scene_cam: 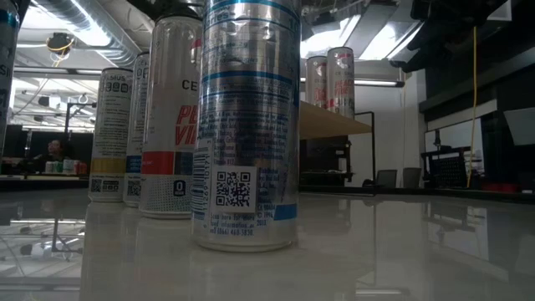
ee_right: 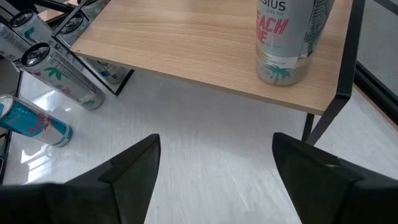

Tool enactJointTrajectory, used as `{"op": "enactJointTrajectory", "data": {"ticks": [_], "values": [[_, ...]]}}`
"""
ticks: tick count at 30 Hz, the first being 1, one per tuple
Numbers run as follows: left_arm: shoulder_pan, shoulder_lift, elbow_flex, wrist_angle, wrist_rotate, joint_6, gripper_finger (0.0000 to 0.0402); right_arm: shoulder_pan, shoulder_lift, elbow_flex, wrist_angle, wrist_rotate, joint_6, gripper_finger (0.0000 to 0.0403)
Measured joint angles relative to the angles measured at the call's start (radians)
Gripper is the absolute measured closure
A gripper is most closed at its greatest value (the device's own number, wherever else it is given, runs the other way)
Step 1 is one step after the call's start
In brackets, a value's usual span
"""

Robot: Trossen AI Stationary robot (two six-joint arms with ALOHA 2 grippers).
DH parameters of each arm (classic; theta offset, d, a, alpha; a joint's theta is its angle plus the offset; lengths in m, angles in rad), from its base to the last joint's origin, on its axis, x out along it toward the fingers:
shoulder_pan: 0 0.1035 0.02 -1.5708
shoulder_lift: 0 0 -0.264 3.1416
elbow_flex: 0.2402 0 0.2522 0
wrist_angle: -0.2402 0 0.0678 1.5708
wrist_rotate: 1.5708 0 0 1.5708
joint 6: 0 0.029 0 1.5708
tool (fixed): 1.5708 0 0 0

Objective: Place canned beverage on shelf
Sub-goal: Put the blue soda can on the shelf

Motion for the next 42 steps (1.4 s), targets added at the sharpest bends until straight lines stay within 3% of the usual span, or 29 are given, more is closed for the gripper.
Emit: {"op": "enactJointTrajectory", "data": {"ticks": [12, 19, 29, 36, 42], "values": [[0.000, 0.002, 0.082, -0.030, -0.005, -0.059, 0.0182, 0.000, 0.000, 0.000, 0.000, 0.000, 0.000, 0.0098], [0.001, 0.002, 0.264, -0.182, -0.064, -0.071, 0.0182, 0.000, 0.000, 0.000, 0.000, 0.000, 0.000, 0.0098], [-0.020, 0.001, 0.543, -0.367, -0.052, -0.110, 0.0182, 0.000, 0.000, 0.000, 0.000, 0.000, 0.000, 0.0098], [-0.087, 0.000, 0.653, -0.432, 0.035, -0.041, 0.0182, 0.000, 0.000, 0.000, 0.000, 0.000, 0.000, 0.0098], [-0.193, 0.000, 0.665, -0.430, 0.113, -0.009, 0.0181, 0.000, 0.000, 0.000, 0.000, 0.000, 0.000, 0.0098]]}}
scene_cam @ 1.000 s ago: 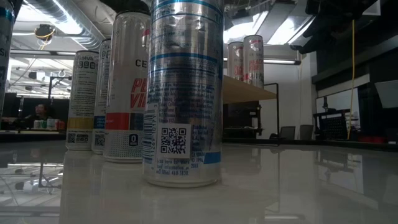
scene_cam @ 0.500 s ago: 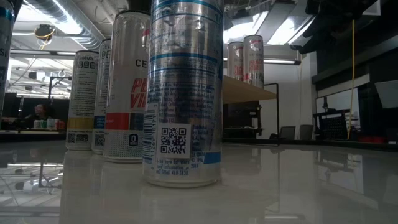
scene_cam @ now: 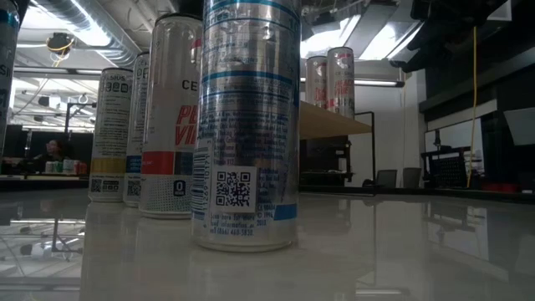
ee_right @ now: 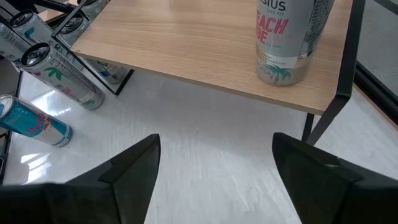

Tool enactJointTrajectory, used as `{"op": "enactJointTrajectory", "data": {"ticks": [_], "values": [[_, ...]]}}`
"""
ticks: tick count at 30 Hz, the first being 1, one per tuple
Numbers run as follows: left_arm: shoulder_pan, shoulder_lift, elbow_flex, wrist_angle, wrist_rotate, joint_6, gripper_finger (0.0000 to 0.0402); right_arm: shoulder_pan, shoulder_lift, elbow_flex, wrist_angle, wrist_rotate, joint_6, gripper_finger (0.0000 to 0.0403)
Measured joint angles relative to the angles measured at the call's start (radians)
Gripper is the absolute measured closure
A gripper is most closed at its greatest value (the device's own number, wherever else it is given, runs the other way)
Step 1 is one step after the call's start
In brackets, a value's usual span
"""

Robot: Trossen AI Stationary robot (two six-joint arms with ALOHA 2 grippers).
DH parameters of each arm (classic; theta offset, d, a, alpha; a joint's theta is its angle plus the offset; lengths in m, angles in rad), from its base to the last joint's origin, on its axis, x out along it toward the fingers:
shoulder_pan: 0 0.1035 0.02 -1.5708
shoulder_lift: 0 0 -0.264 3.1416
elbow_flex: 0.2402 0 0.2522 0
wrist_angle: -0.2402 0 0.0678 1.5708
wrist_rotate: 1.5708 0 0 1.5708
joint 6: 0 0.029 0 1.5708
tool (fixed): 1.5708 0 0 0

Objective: Place canned beverage on shelf
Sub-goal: Put the blue soda can on the shelf

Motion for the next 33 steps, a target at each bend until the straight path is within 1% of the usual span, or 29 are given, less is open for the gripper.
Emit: {"op": "enactJointTrajectory", "data": {"ticks": [8, 15, 22, 33], "values": [[-0.162, 0.000, 0.000, -0.002, -0.004, -0.001, 0.0179, 0.000, 0.000, 0.000, 0.000, 0.000, 0.000, 0.0098], [-0.258, 0.000, 0.000, -0.002, -0.005, 0.000, 0.0179, 0.000, 0.000, 0.000, 0.000, 0.000, 0.000, 0.0098], [-0.297, 0.000, 0.000, -0.002, -0.007, 0.017, 0.0179, 0.000, 0.000, 0.000, 0.000, 0.000, 0.000, 0.0098], [-0.302, 0.000, 0.000, -0.031, -0.010, 0.027, 0.0178, 0.000, 0.000, 0.000, 0.000, 0.000, 0.000, 0.0098]]}}
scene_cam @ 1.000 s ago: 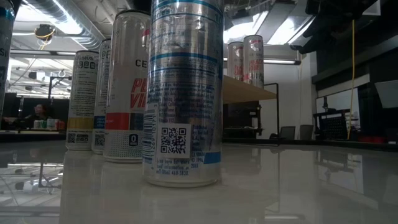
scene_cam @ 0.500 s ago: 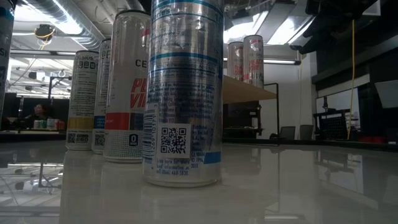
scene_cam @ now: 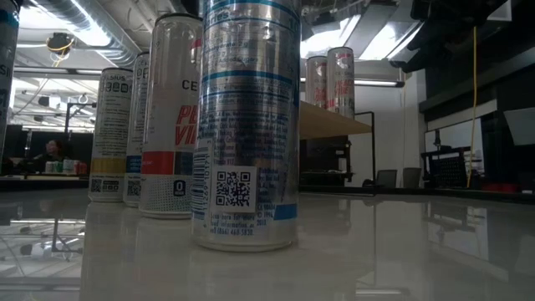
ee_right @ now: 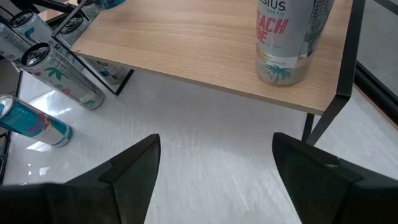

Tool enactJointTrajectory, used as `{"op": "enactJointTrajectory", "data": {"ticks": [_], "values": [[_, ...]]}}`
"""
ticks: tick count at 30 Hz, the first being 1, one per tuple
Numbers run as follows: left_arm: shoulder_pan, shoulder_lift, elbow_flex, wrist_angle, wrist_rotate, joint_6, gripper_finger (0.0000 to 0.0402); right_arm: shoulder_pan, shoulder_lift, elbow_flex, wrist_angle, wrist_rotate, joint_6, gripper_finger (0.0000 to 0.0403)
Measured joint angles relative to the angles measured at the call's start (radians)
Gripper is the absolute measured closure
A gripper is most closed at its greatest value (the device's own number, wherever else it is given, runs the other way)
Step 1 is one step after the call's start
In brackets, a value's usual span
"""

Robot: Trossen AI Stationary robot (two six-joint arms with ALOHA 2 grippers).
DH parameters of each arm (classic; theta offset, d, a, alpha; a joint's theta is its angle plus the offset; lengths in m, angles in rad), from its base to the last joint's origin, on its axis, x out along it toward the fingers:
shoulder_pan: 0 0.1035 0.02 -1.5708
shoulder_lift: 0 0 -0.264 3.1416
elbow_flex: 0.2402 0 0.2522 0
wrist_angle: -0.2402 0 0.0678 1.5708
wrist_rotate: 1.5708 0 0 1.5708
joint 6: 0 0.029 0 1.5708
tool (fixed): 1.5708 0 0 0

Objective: Place canned beverage on shelf
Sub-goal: Put the blue soda can on the shelf

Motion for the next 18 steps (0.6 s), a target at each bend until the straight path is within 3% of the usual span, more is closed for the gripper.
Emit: {"op": "enactJointTrajectory", "data": {"ticks": [18], "values": [[0.000, -0.002, -0.085, 0.011, -0.019, 0.004, 0.0178, 0.000, 0.000, 0.000, 0.000, 0.000, 0.000, 0.0098]]}}
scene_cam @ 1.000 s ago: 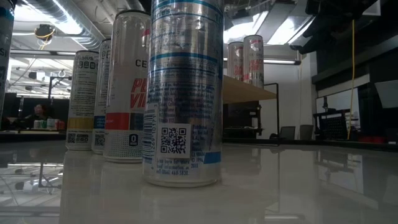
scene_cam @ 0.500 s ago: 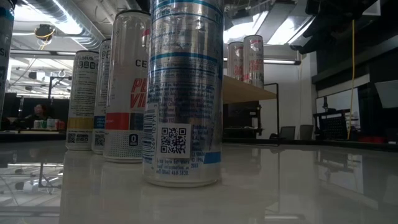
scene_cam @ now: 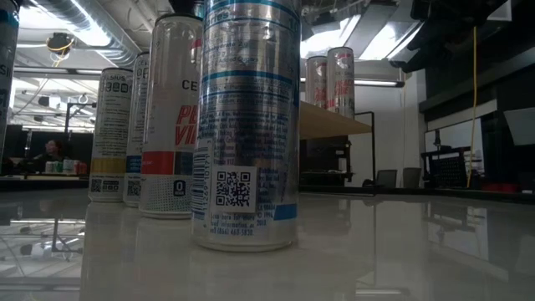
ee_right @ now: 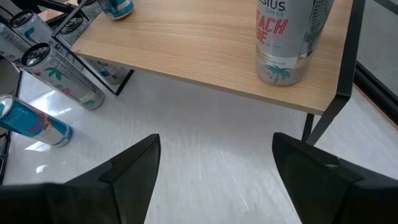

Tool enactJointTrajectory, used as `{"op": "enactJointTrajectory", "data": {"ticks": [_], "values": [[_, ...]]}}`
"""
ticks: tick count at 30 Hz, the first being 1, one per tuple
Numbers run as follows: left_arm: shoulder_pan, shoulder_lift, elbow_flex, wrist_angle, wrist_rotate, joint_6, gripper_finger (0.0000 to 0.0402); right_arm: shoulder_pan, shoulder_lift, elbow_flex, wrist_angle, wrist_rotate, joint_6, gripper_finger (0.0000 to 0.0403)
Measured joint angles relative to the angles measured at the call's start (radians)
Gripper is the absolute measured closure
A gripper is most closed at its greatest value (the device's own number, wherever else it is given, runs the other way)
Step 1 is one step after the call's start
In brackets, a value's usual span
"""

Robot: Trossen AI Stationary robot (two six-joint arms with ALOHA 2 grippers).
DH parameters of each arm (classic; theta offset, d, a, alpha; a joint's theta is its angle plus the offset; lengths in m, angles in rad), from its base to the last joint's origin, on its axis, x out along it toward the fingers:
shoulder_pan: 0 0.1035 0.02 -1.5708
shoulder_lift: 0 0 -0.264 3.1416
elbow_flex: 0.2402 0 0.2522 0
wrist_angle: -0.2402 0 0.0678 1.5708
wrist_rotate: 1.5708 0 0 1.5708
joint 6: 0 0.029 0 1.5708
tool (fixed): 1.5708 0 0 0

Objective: Place canned beverage on shelf
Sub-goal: Put the blue soda can on the shelf

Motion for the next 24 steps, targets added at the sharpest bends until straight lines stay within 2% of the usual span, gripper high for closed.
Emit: {"op": "enactJointTrajectory", "data": {"ticks": [5, 16, 24], "values": [[0.000, -0.001, -0.001, -0.001, -0.026, 0.000, 0.0175, 0.000, 0.000, 0.000, 0.000, 0.000, 0.000, 0.0098], [0.000, 0.002, -0.004, 0.023, -0.036, 0.000, 0.0140, 0.000, 0.000, 0.000, 0.000, 0.000, 0.000, 0.0098], [0.000, 0.002, -0.005, 0.033, -0.039, 0.000, 0.0135, 0.000, 0.000, 0.000, 0.000, 0.000, 0.000, 0.0098]]}}
